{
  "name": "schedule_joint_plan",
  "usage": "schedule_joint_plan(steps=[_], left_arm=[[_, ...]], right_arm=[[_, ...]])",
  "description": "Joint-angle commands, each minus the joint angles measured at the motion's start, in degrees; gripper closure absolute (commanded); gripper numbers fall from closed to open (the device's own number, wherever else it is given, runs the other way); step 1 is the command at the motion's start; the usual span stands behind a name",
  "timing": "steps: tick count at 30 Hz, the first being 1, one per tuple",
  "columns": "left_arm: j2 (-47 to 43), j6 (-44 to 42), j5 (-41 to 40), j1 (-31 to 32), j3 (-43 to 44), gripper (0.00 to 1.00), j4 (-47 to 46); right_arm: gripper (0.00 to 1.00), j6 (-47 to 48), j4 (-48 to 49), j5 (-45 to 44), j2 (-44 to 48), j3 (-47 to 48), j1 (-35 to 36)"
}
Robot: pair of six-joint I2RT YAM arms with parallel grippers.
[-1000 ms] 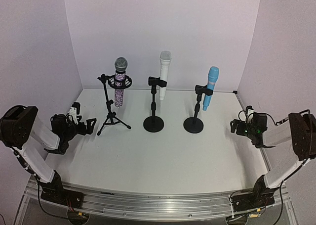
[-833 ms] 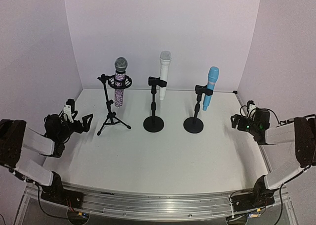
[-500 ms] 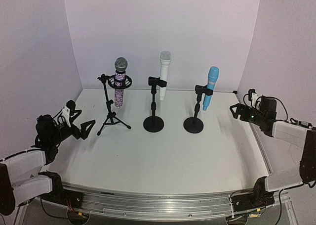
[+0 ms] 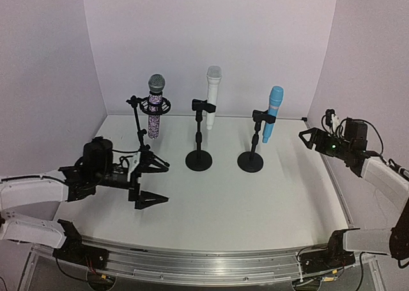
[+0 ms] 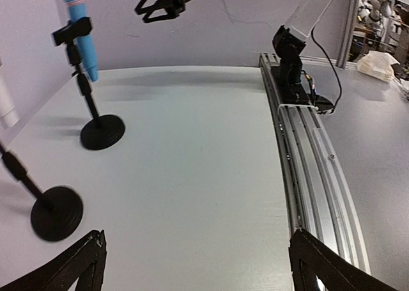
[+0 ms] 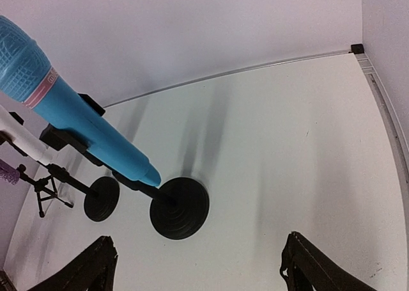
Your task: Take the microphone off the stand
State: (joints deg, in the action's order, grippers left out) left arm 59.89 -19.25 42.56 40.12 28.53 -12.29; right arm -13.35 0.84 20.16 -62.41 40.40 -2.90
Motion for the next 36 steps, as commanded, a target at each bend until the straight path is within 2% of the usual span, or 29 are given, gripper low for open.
schedule_joint_plan(steps=[1, 6, 9, 11, 15, 17, 19, 25, 29, 32, 36], left_arm=[[16.5, 3.9, -8.6, 7.9, 14.4, 0.02, -2.8], [34.9, 9.2, -7.2, 12.0, 28.2, 0.1, -11.5], [43.7, 12.4, -12.1, 14.7, 36.2, 0.24, -17.1], [49.2, 15.1, -16.6, 15.8, 41.9, 0.29, -20.1], [58.7, 19.3, -26.9, 16.7, 50.0, 0.23, -26.5], [63.4, 21.4, -33.8, 16.6, 56.9, 0.2, -25.4], [68.0, 21.7, -37.1, 16.3, 62.4, 0.17, -23.9], [76.2, 26.2, -39.1, 14.5, 71.9, 0.16, -21.6], [82.5, 26.1, -35.9, 13.3, 78.9, 0.22, -21.8], [87.6, 25.3, -33.7, 13.0, 85.7, 0.3, -21.6], [91.3, 24.7, -33.9, 12.7, 90.1, 0.31, -22.4]], right_arm=[[0.14, -1.2, -0.8, 0.5, 1.7, 1.4, 0.6], [0.14, -2.7, -2.3, -0.6, 2.7, 1.1, 0.7], [0.14, -3.4, -2.4, -1.0, 2.9, 0.6, 0.7], [0.14, -3.7, -2.5, -0.9, 2.9, 0.4, 0.7], [0.14, -4.2, -2.4, -0.5, 2.9, 0.5, 0.7], [0.14, -4.2, -2.4, 0.0, 2.8, 0.9, 0.7], [0.14, -4.3, -2.4, 0.5, 2.8, 1.2, 0.7], [0.14, -2.8, -2.4, 2.5, 3.8, 2.1, 0.7], [0.14, -2.0, -2.5, 2.9, 4.6, 2.5, 0.7], [0.14, -1.9, -2.5, 3.0, 4.9, 2.3, 0.7], [0.14, -2.4, -2.4, 3.1, 5.8, 1.0, 0.7]])
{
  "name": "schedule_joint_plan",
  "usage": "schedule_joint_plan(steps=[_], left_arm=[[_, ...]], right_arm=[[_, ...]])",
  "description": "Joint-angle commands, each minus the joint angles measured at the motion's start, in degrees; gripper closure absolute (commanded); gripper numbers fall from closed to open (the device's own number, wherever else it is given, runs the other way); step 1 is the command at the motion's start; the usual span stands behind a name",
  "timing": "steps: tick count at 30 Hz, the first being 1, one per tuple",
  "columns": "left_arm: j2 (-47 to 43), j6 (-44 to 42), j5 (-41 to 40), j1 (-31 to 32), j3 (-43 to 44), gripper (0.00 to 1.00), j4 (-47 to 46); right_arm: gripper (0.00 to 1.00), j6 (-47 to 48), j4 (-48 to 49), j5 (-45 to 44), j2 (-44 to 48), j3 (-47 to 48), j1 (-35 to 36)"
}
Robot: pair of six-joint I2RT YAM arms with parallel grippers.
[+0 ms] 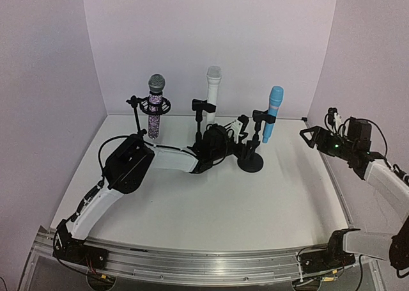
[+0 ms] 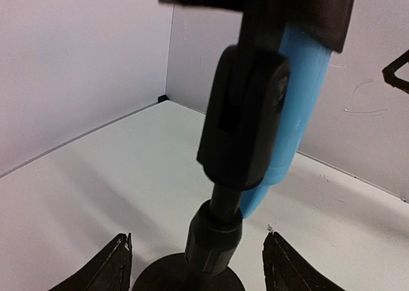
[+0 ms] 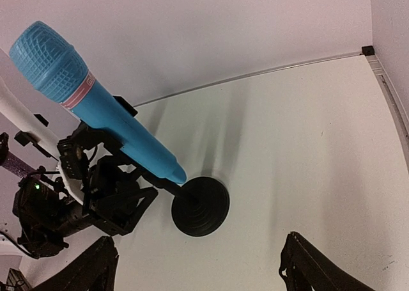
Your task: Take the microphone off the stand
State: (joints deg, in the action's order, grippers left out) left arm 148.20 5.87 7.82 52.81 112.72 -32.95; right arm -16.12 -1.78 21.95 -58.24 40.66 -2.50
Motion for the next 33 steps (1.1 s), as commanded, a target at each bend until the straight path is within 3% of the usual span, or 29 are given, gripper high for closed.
schedule_joint_plan(steps=[1, 8, 13, 16, 19, 20, 22, 26, 30, 33], left_arm=[[3.8, -0.3, 0.5, 0.0, 6.9, 0.31, -1.7], [10.4, -1.1, -0.8, -0.3, 16.8, 0.37, -3.0], [11.8, -0.9, -0.4, -0.4, 18.0, 0.46, -4.1], [11.2, -0.4, 0.6, -0.4, 16.3, 0.61, -5.4], [9.5, -0.4, 3.3, -0.4, 13.4, 0.86, -7.8], [8.7, -0.3, 4.7, -0.4, 12.3, 0.94, -8.6], [7.0, 0.2, 7.2, -0.4, 9.6, 1.0, -9.9], [0.5, -0.4, 9.1, 0.3, -0.6, 1.0, -14.9], [-9.4, -7.4, 5.2, 3.3, -15.6, 1.0, -22.9], [-18.0, -7.6, 3.5, 5.4, -28.1, 1.0, -27.1]], right_arm=[[0.14, 0.4, 0.2, 1.5, 2.0, 0.4, 0.3], [0.14, 0.4, 0.1, 1.9, 4.4, -1.5, 0.3], [0.14, 0.7, -0.2, 1.5, 5.5, -2.1, 0.3], [0.14, 0.8, -0.3, 1.3, 5.4, -2.0, 0.3], [0.14, 0.7, -0.3, 1.5, 5.1, -1.7, 0.3], [0.14, 0.8, -0.3, 1.5, 5.1, -1.6, 0.3], [0.14, 0.9, -0.3, 1.5, 5.0, -1.4, 0.3], [0.14, 1.3, -0.2, 1.7, 5.0, -0.7, 0.3], [0.14, 2.1, -0.3, 2.0, 5.1, 0.7, 0.3], [0.14, 2.4, -0.3, 3.0, 5.1, 2.0, 0.3]])
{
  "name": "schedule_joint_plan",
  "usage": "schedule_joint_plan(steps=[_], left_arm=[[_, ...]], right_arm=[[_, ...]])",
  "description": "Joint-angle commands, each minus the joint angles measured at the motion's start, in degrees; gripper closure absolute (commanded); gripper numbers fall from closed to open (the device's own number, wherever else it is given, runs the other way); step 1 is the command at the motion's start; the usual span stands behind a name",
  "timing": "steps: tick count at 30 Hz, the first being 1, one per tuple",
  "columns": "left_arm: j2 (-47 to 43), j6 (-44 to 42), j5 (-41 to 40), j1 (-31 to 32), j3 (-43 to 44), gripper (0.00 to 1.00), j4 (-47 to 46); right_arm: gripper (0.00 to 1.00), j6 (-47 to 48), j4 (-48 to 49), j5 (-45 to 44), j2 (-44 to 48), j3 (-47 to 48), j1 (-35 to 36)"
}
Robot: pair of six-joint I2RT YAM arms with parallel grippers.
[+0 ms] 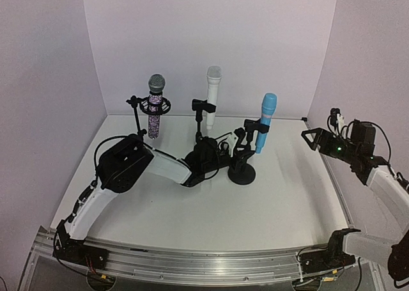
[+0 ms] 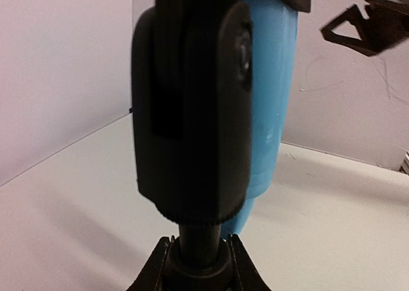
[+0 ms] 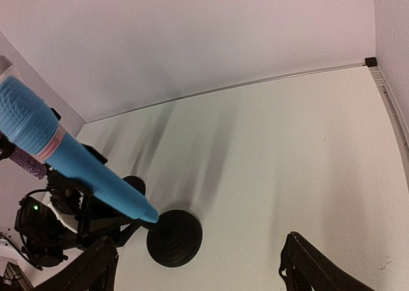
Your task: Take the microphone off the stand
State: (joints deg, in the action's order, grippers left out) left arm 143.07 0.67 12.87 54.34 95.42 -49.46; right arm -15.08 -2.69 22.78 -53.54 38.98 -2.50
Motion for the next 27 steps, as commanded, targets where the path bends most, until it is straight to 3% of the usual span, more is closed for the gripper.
schedule_joint_plan(steps=[1, 6, 11, 18, 27], left_arm=[[-15.2, -2.1, -1.8, 4.4, -14.4, 1.0, -11.8], [-25.3, -3.1, -5.9, 6.6, -30.6, 1.0, -17.7], [-31.0, -5.0, -12.6, 9.1, -40.9, 1.0, -22.9], [-34.2, -4.6, -20.3, 9.6, -48.0, 1.0, -26.4], [-32.8, 6.0, -17.3, 7.5, -51.1, 1.0, -23.4]], right_arm=[[0.15, 1.4, 0.6, 2.6, 0.5, 4.0, 0.3], [0.16, 1.0, 0.7, 6.3, 0.4, 5.5, 0.8], [0.17, 1.9, 0.8, 8.0, -0.8, 6.7, 4.4], [0.17, 4.4, 2.2, 7.6, -4.8, 9.3, 12.4], [0.17, 7.3, 6.9, 8.7, -10.6, 11.1, 21.0]])
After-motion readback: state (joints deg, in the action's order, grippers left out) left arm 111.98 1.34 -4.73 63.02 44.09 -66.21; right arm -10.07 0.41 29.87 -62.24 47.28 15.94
